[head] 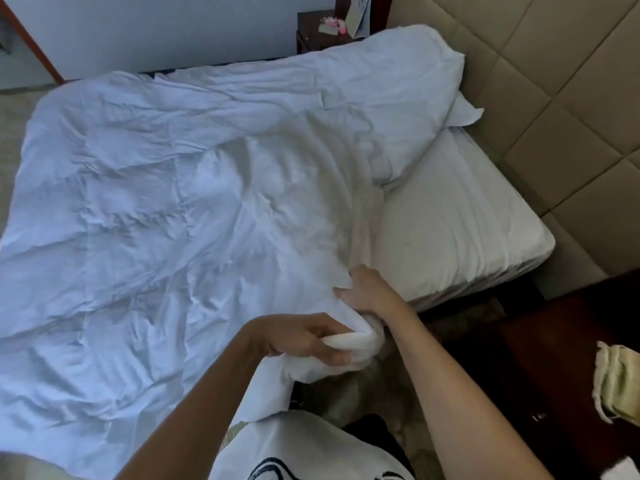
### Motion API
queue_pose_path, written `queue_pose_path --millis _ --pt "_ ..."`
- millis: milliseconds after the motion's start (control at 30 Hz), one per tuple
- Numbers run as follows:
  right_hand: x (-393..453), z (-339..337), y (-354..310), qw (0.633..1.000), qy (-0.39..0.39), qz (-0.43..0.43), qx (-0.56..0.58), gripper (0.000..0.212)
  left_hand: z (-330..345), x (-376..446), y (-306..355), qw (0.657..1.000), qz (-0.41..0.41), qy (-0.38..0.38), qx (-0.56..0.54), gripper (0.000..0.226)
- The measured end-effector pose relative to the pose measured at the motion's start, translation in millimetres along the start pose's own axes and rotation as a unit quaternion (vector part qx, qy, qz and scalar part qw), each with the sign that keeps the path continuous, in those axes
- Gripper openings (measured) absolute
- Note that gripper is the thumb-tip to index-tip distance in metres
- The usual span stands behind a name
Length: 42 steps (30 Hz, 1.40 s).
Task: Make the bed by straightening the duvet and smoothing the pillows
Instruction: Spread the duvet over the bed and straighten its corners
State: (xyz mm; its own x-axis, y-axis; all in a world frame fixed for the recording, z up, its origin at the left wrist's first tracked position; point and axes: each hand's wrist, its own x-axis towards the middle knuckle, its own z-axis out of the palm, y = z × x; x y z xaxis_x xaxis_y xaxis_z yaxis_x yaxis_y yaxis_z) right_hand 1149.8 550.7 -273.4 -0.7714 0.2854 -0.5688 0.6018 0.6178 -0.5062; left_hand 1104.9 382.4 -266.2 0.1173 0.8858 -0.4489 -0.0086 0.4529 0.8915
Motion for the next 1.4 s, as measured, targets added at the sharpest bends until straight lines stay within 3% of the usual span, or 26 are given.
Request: queue_pose_path --millis 67,100,167,200,300,367,433,500,567,633,700,767,833,900,967,1033,1133,1200,1267,1300,1400 --pt "0 -12 22 0.998 0.016 -0.035 0.040 0.033 -8 7 -8 0.992 0.007 0.081 -0.100 0.021" --pt "-2 -22 33 0.997 0.028 -0.053 0.055 0.034 -15 16 -14 0.967 -0.004 0.184 -0.177 0.020" --pt "-13 -46 50 0.992 0.028 -0.106 0.070 0.038 -26 42 -21 0.855 -0.075 0.420 -0.294 0.030" --pt "-20 -56 57 0.988 0.009 -0.136 0.069 0.039 -30 59 -19 0.793 -0.100 0.485 -0.355 0.044" --pt "-42 -75 80 0.976 -0.063 -0.205 -0.030 0.041 -38 116 9 0.691 -0.008 0.463 -0.556 0.053" --pt "-52 -91 104 0.969 -0.089 -0.221 -0.063 0.036 -48 153 33 0.649 0.036 0.519 -0.555 0.043" --pt "-52 -112 135 0.973 -0.082 -0.216 -0.003 0.029 -52 188 57 0.625 0.035 0.609 -0.488 0.037" --pt "-46 -140 168 0.977 -0.013 -0.177 0.119 0.023 -39 219 89 0.658 0.074 0.630 -0.406 0.025" --pt "-36 -167 192 0.963 0.080 -0.135 0.221 0.030 -8 238 114 0.747 0.069 0.609 -0.257 0.015" --pt "-25 -191 203 0.951 0.117 -0.090 0.272 0.048 27 249 127 0.870 0.051 0.487 -0.062 0.009" --pt "-11 -202 209 0.952 0.093 -0.040 0.290 0.066 58 252 136 0.958 0.038 0.273 0.074 0.017" --pt "4 -195 218 0.986 0.055 -0.037 0.153 0.081 76 254 143 0.983 0.008 0.105 0.150 0.024" --pt "12 -178 231 0.998 0.044 -0.029 0.033 0.054 77 252 146 0.989 -0.008 0.025 0.143 0.021" --pt "11 -169 242 0.997 0.072 -0.017 0.033 0.022 70 244 144 0.995 -0.028 0.037 0.092 0.011" --pt "5 -172 248 0.991 0.112 -0.006 0.071 0.022 58 238 127 0.991 -0.080 0.103 -0.023 0.028" --pt "-4 -177 250 0.984 0.138 -0.008 0.112 0.028 46 243 105 0.952 -0.152 0.203 -0.169 0.054" --pt "-18 -181 253 0.975 0.149 -0.016 0.165 0.042 21 271 74 0.839 -0.219 0.326 -0.377 0.089" --pt "-27 -183 253 0.974 0.141 -0.025 0.175 0.049 9 294 65 0.752 -0.182 0.307 -0.553 0.097" --pt "-28 -186 252 0.977 0.119 -0.032 0.175 0.052 3 315 65 0.668 -0.081 0.270 -0.689 0.080" --pt "-27 -187 253 0.978 0.108 -0.033 0.173 0.052 1 324 68 0.647 -0.040 0.283 -0.707 0.065" --pt "-20 -191 255 0.972 0.143 -0.011 0.188 0.038 -3 339 90 0.663 0.014 0.405 -0.629 0.032"
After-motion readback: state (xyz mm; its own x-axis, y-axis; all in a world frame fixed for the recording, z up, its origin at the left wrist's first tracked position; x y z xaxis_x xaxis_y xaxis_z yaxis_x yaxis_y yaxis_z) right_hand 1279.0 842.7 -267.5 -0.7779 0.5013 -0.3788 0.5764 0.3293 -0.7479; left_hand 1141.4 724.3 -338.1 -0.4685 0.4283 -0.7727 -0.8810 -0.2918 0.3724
